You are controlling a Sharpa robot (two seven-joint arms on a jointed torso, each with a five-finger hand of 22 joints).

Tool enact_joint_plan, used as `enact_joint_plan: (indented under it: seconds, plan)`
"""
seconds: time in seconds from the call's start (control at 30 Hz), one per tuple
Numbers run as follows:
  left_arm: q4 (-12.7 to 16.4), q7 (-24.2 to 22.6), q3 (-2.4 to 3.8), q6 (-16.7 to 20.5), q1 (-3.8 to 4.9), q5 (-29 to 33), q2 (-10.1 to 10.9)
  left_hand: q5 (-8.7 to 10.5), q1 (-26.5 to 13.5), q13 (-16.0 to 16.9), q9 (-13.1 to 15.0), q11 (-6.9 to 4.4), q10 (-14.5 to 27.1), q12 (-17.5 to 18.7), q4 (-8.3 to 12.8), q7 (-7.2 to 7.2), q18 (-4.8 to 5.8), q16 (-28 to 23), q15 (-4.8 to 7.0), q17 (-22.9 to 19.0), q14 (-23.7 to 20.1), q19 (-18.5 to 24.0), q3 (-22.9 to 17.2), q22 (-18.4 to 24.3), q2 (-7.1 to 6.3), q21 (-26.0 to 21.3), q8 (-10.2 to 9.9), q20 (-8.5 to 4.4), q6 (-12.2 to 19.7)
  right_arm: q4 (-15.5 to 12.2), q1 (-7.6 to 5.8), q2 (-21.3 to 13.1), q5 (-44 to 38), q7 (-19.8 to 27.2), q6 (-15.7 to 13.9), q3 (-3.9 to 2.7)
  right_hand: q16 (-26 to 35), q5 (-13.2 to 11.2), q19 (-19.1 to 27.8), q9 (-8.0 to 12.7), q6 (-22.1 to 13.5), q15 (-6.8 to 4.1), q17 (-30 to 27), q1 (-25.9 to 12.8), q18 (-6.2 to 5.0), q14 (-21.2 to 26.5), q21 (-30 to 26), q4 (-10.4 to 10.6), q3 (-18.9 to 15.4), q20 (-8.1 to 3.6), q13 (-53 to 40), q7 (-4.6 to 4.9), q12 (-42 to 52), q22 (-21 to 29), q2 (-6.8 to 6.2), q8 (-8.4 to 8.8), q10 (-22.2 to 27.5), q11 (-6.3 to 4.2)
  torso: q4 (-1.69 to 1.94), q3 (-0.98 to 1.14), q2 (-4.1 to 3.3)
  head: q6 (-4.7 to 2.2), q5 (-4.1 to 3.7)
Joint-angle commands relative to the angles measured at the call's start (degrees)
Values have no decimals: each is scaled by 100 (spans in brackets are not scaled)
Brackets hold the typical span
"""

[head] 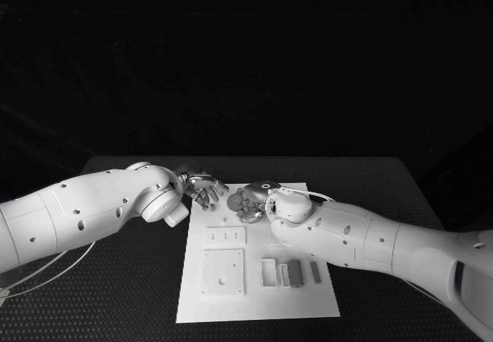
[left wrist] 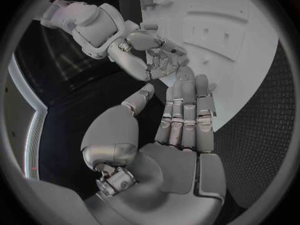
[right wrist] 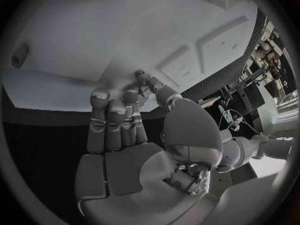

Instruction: Assemble the parts on the task board

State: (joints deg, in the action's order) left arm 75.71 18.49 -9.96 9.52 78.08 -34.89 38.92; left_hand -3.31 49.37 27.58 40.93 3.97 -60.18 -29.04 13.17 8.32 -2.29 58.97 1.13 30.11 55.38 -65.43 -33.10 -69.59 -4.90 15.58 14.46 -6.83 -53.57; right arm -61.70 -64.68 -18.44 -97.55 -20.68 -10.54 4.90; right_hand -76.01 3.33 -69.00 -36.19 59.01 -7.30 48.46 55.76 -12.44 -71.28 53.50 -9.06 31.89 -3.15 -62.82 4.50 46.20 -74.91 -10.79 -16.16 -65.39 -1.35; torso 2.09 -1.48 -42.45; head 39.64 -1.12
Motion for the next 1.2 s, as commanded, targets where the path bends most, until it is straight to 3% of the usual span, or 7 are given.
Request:
enact_joint_plan:
  seconds: [0.03,0.37,0.57,0.83,1.2]
  plan:
    - [9,-23,6,-106,4,61,-6,34,9,-11,-6,5,38,9,-11,4,-98,-3,-6,-8,-14,-18,31,6,-49,-26,23,6,35,-9,40,-31,-63,-40,124,25,8,-21,14,-10,17,-31,9,35,-256,4,28,-51,6,-20,12,42,38,-108,41,-17,52,-6,3,1,-1,-4,5]
    - [12,-19,6,-125,3,61,9,36,4,-18,-10,5,38,7,-17,7,-100,-1,-7,-12,-14,-22,42,7,-59,-31,22,8,44,-142,42,-109,-63,-3,-69,25,47,-21,42,1,-43,-5,10,-48,-256,37,-11,-119,20,-7,60,70,31,-94,-25,36,115,21,-2,4,-3,1,15]
    - [9,-10,5,-132,3,61,11,38,1,-22,-13,5,39,7,-21,11,-101,0,-8,-15,-14,-23,48,8,-65,-35,19,10,53,-158,45,-129,-21,97,-320,25,85,-21,90,50,-344,89,21,-88,-256,99,-81,-151,93,-6,107,175,22,-79,-124,212,257,120,2,2,-4,3,24]
    - [1,-14,5,-141,3,61,20,38,2,-27,-17,6,40,7,-24,15,-103,0,-8,-18,-16,-24,51,9,-70,-39,16,10,64,-220,52,-169,-69,223,-710,26,95,-21,116,67,-541,162,40,-15,-256,141,-119,-244,147,-1,121,254,77,-85,-194,315,338,195,-2,3,-3,-1,27]
    - [-1,-17,5,-166,3,61,24,39,4,-30,-19,6,41,7,-26,17,-104,1,-9,-21,-17,-24,53,10,-70,-42,15,11,71,-316,63,-209,-86,328,-642,40,90,-21,109,38,-527,174,55,117,-256,146,-124,-330,199,9,130,261,147,-97,-175,299,355,204,2,2,-3,6,26]
